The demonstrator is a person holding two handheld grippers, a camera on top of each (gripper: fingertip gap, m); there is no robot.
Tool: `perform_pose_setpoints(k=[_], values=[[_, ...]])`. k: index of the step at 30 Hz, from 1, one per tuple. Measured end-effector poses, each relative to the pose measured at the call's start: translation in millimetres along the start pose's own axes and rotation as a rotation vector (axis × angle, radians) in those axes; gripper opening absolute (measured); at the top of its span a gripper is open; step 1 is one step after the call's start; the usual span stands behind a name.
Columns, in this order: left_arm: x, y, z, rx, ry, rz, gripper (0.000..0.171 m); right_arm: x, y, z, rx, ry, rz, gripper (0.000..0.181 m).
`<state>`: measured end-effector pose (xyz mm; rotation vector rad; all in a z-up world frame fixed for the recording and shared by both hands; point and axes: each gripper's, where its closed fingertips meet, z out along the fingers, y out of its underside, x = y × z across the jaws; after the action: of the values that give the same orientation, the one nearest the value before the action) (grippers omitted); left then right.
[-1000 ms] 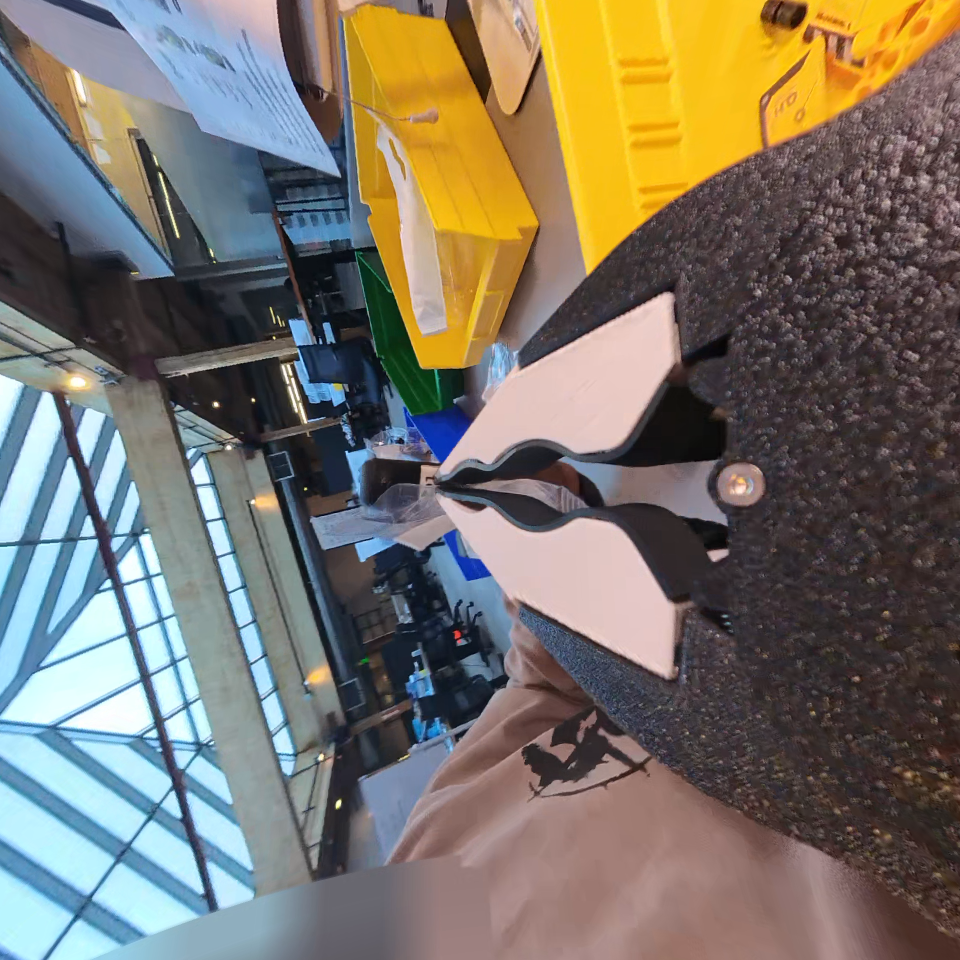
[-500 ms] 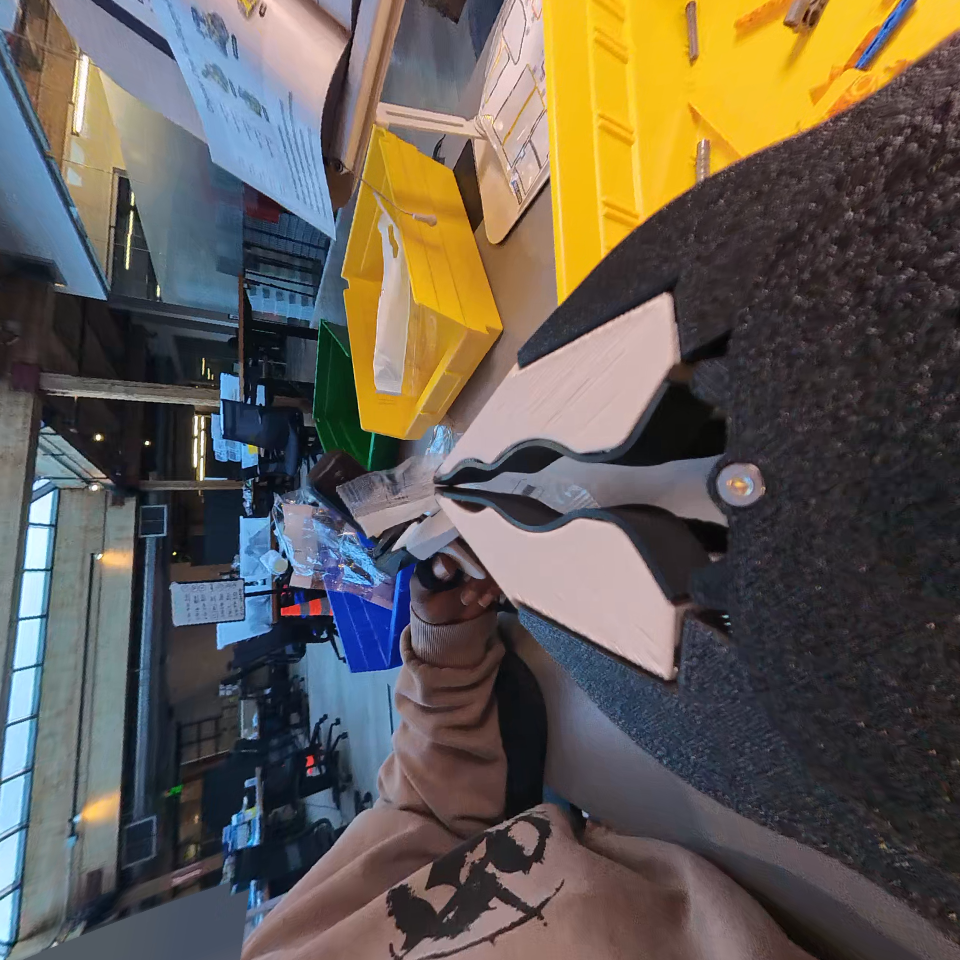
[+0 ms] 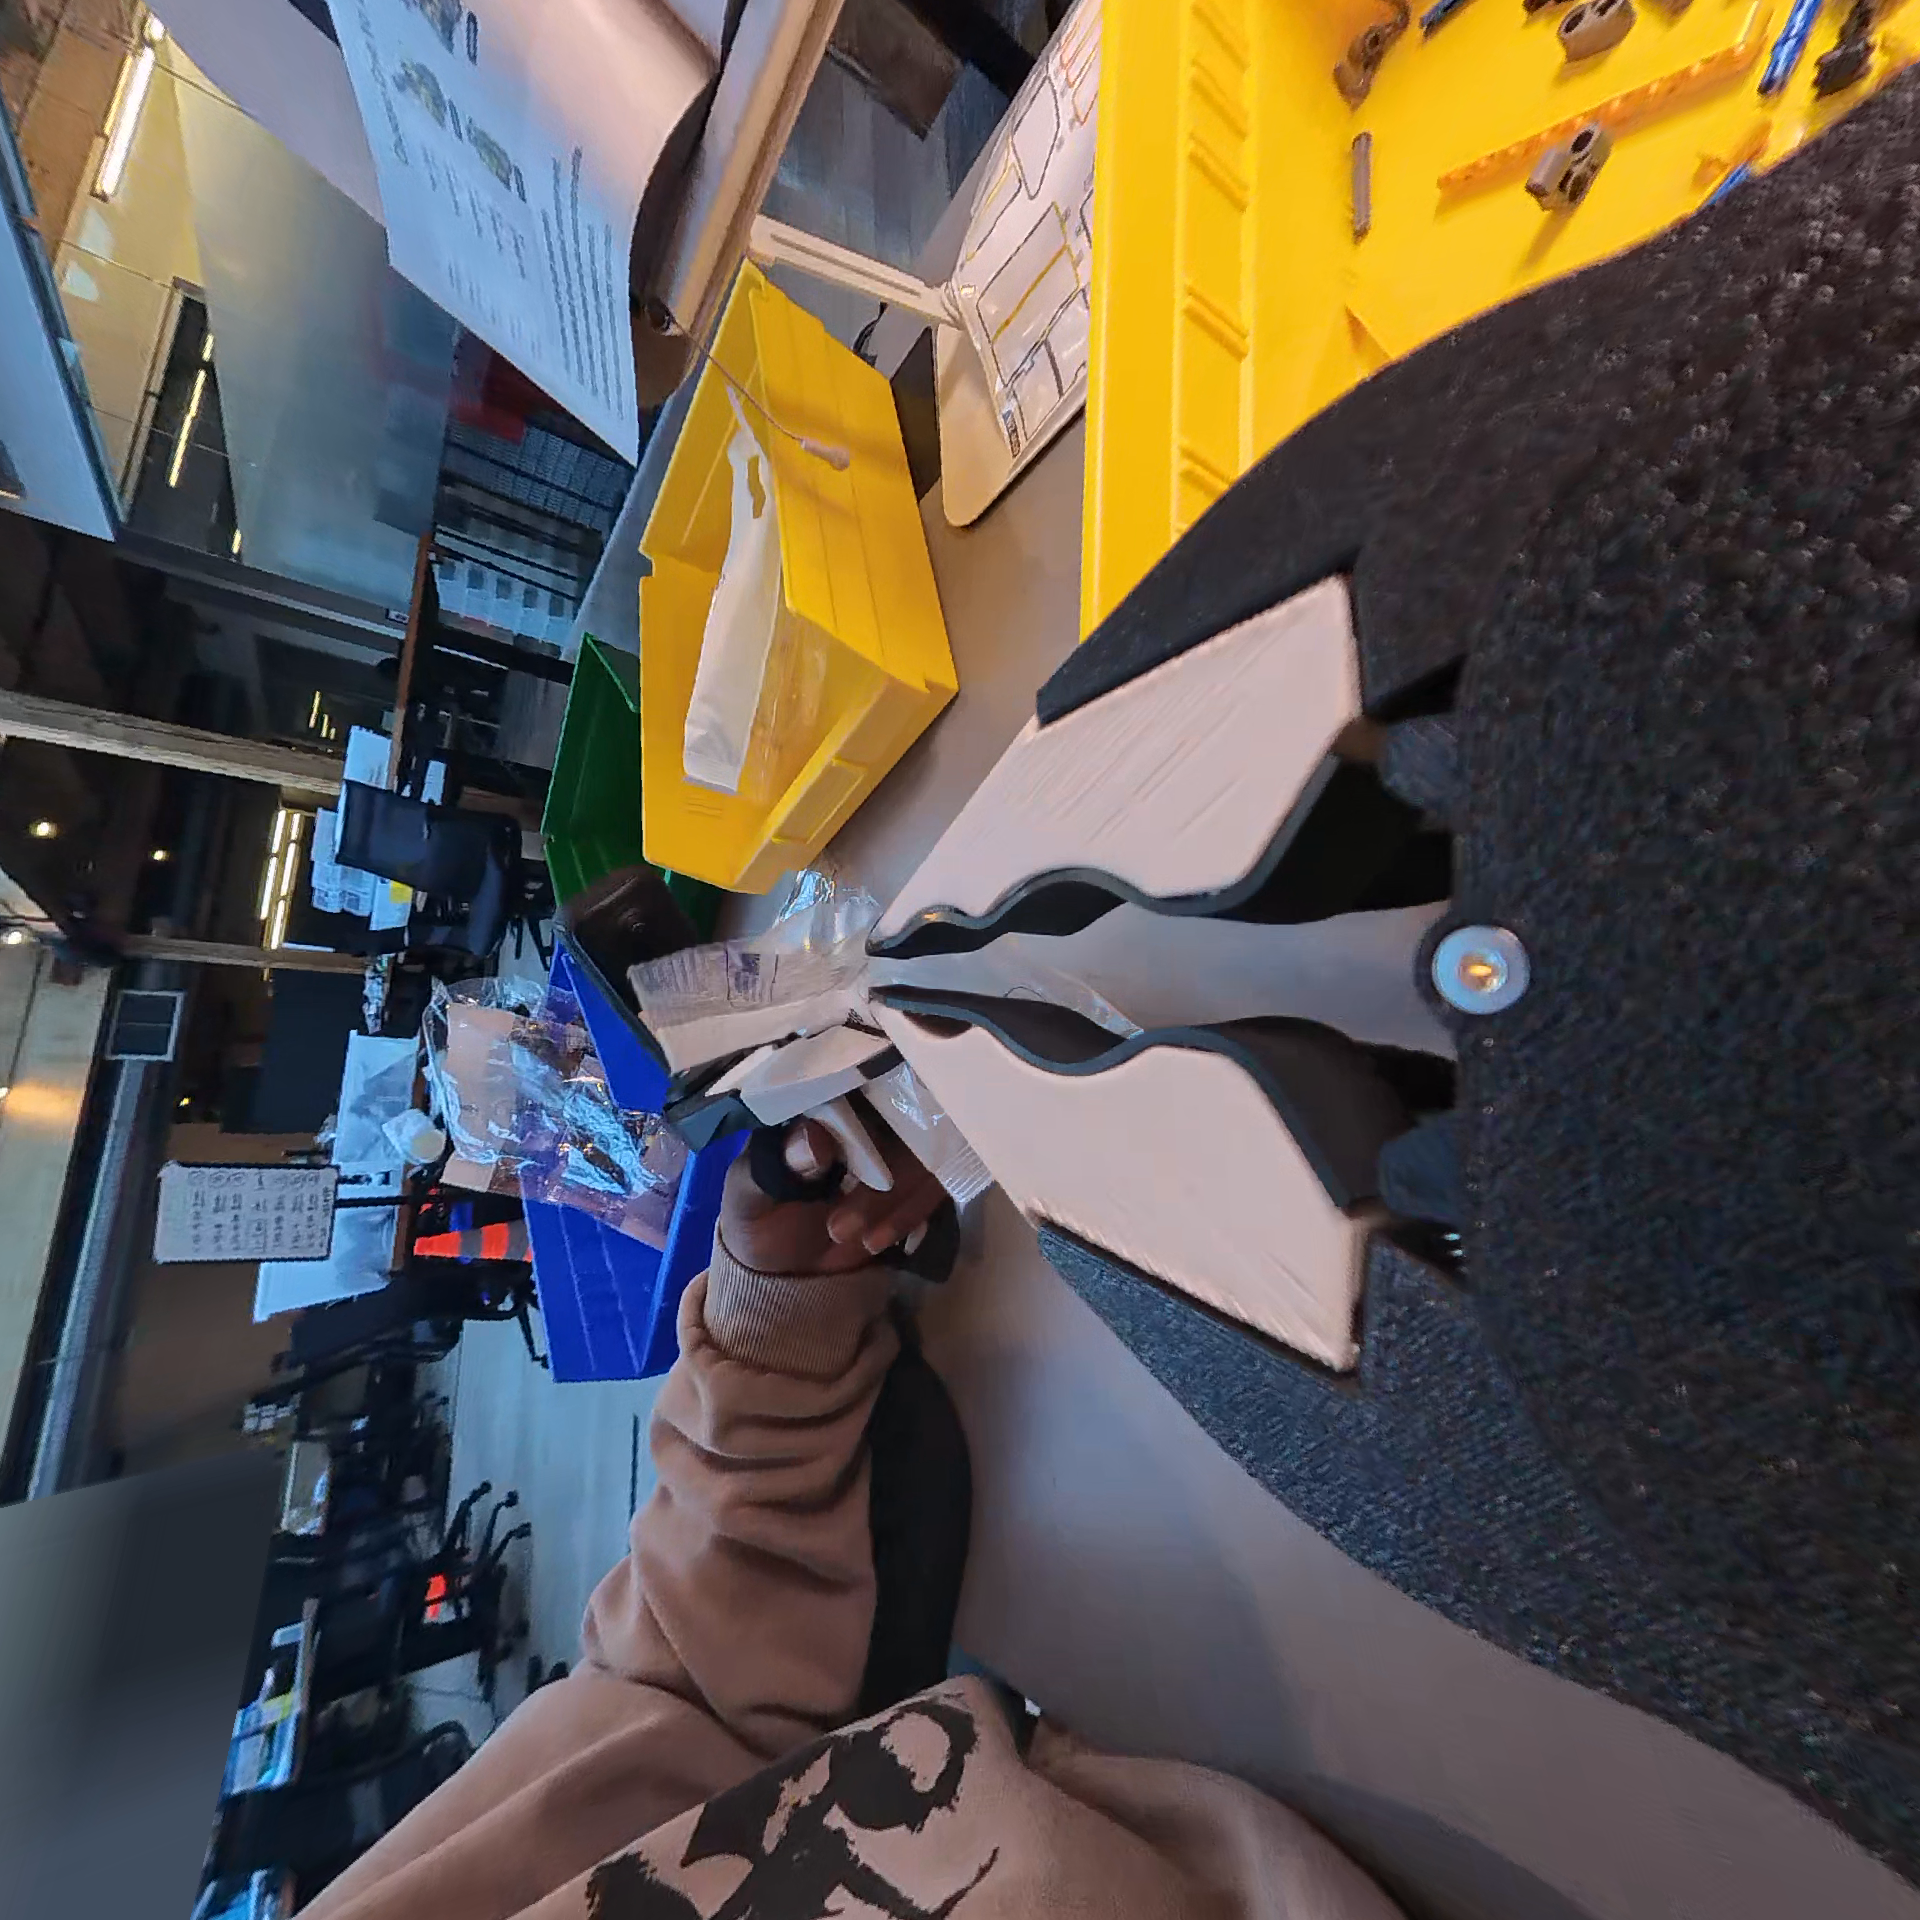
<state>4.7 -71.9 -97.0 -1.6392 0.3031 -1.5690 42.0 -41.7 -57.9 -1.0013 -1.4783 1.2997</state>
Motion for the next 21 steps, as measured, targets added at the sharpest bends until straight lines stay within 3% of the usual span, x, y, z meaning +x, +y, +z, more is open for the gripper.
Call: perform_pose_setpoints(k=[4, 12, 21], values=[[1, 1, 0, -0.007, 0.003, -0.001, 0.000, 3, -10, -5, 0.073, -0.010, 0.064, 0.000], [4, 7, 4, -0.041, 0.021, -0.002, 0.000, 4, -1, -1, 0.033, -0.011, 0.087, 0.000], [4, 10, 5, -0.056, 0.025, -0.010, 0.000, -14, 5, 3, -0.002, -0.118, 0.113, 0.003]])
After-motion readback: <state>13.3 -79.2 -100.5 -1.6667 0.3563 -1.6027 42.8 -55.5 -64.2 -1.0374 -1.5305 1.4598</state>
